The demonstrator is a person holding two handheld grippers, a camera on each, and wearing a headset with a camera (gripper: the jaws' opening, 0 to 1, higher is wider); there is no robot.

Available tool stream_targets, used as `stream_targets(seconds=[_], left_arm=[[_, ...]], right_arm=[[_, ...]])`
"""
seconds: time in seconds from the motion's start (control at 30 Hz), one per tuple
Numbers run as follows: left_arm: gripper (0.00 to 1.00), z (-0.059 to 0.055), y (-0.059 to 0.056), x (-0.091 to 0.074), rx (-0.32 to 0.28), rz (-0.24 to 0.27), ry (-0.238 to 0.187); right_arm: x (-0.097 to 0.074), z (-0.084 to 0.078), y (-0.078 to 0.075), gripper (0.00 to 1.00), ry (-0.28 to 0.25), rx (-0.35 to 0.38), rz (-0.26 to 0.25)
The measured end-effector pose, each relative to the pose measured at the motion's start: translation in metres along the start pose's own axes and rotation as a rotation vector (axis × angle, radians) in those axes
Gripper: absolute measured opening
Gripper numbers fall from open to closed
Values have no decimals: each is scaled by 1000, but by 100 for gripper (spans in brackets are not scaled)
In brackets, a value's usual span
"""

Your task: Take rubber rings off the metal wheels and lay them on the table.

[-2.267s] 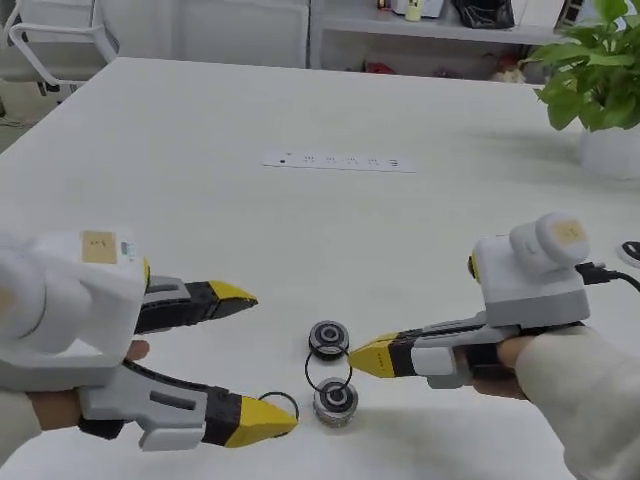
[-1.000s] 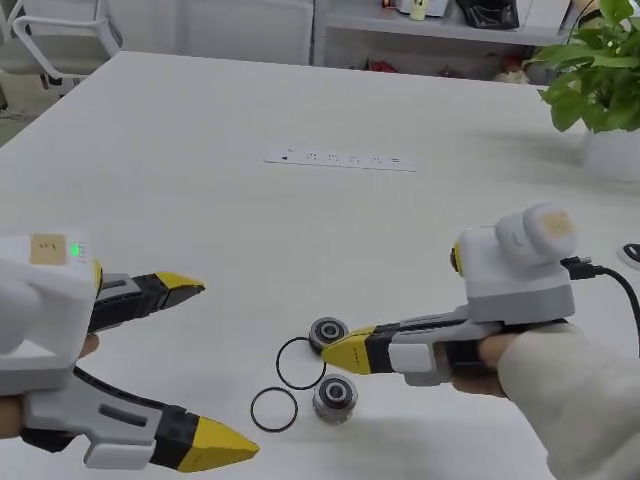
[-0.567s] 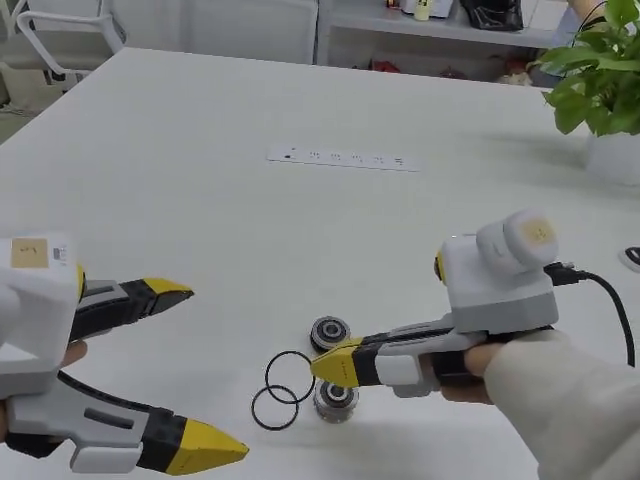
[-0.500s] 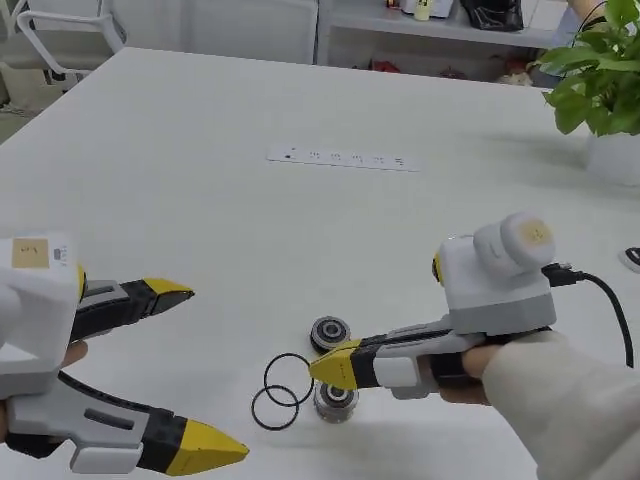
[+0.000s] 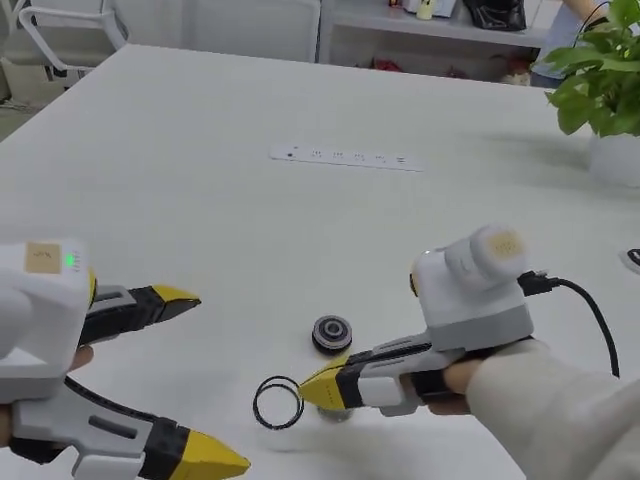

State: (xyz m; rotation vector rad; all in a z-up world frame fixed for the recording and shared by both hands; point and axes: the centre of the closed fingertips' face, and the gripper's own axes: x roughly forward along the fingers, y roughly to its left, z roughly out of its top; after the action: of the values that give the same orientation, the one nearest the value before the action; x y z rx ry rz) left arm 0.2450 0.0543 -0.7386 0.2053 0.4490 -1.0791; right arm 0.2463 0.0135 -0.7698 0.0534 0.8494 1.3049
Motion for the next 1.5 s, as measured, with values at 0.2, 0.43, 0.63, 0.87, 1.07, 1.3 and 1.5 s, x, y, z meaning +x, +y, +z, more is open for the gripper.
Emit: stream_targets(seconds=[0.2, 0.43, 0.63, 0.87, 1.07, 1.3, 1.5], left_arm=[[100, -2, 0, 1, -10, -5, 6], [100, -3, -1, 1, -16, -8, 11], [100, -4, -1, 1, -22, -9, 13], [100, -5, -2, 1, -28, -14, 18], [100, -6, -2, 1, -32, -16, 21], [100, -6, -2, 1, -36, -16, 20], [99, -6, -1, 1, -41, -12, 18]], right_arm=[[6, -10, -2, 0, 45, -14, -14], [10, -17, -6, 0, 77, -33, -34], [10, -16, -9, 0, 78, -54, -50], [9, -14, -13, 3, 70, -68, -72], [6, -11, -16, 4, 54, -68, -81], [-1, -1, -22, 5, 18, -72, -100], [-8, 9, -27, 9, -18, -95, -125]])
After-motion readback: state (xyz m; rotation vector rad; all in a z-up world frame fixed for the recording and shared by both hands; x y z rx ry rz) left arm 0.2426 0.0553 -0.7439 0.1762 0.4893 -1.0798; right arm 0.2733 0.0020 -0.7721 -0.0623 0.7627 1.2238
